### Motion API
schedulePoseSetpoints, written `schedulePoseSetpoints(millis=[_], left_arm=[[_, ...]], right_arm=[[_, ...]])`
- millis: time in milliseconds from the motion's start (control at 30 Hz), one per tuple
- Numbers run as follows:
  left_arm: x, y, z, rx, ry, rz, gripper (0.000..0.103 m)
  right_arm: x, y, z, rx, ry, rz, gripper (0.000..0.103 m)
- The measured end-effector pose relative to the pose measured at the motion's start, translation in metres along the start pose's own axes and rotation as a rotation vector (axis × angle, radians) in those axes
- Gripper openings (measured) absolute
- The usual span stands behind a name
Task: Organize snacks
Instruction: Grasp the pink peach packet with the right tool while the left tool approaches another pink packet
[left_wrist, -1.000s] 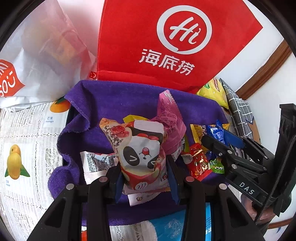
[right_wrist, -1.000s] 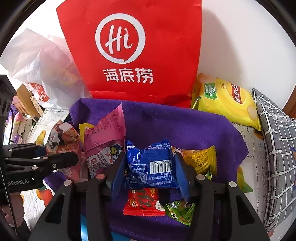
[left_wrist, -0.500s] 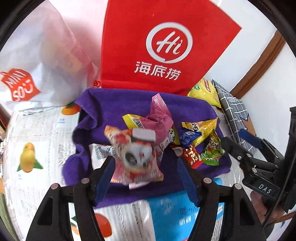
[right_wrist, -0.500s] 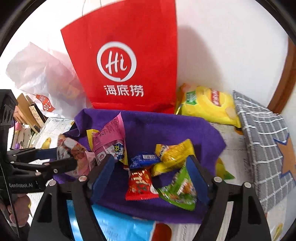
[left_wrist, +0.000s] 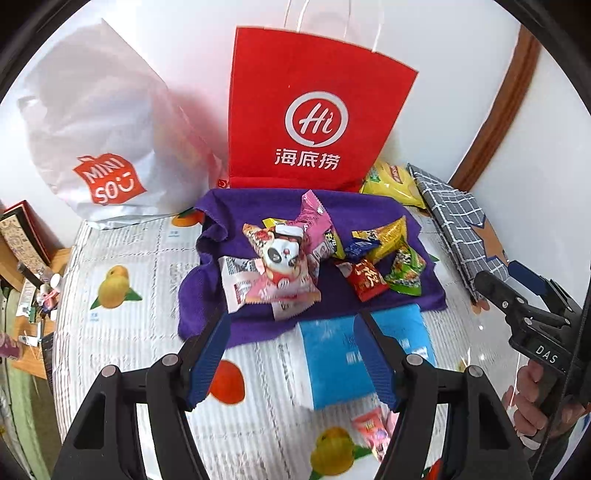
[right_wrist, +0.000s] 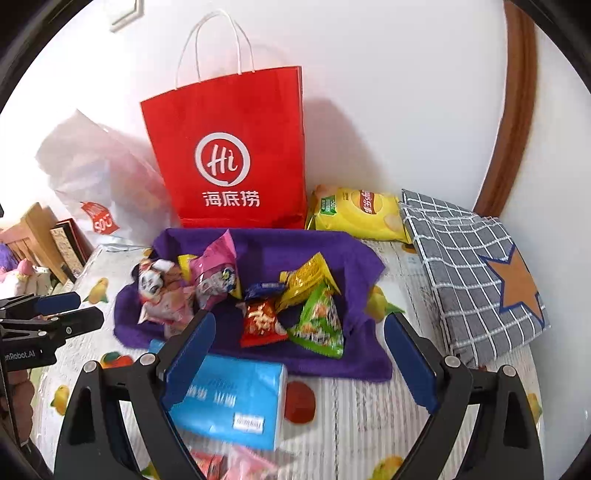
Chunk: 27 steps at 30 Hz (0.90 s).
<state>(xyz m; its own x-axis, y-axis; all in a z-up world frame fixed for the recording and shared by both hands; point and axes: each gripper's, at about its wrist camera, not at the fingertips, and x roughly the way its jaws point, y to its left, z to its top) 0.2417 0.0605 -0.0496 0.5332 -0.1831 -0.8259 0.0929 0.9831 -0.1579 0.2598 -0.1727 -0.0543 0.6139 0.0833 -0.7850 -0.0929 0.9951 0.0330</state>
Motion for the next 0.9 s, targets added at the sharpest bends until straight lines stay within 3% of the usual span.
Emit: schedulePoseSetpoints(millis=[133,333,633,700,900], left_arm=[[-0.017,-0.002,-0.014,0.009,-0.017,0.007,0.068],[-0.041,0.0,-0.036,0.001,-0.032,-0.015,0.068],[-0.057,0.006,-0.063,-0.024,-0.029,-0.014,0.068],[-0.059,0.006,-0.068,-0.027,-0.028,-0.018,0.068],[-0.062,0.005,-0.076,-0.023,-0.025,-0.015,0.068]], right_arm=[[-0.016,0.003,-0.015,-0.01,0.006,-0.028,0.092],[-0.032,0.001,-0.045,0.011,0.041,0.01,0.092],[-0.045,0.02,-0.091,-0.032,0.079,-0.002,0.092],[-0.045,0.024,-0.103,-0.025,0.097,0.023,0.089],[-0.029,0.042,-0.139,-0.072,0.195,0.085,0.066]])
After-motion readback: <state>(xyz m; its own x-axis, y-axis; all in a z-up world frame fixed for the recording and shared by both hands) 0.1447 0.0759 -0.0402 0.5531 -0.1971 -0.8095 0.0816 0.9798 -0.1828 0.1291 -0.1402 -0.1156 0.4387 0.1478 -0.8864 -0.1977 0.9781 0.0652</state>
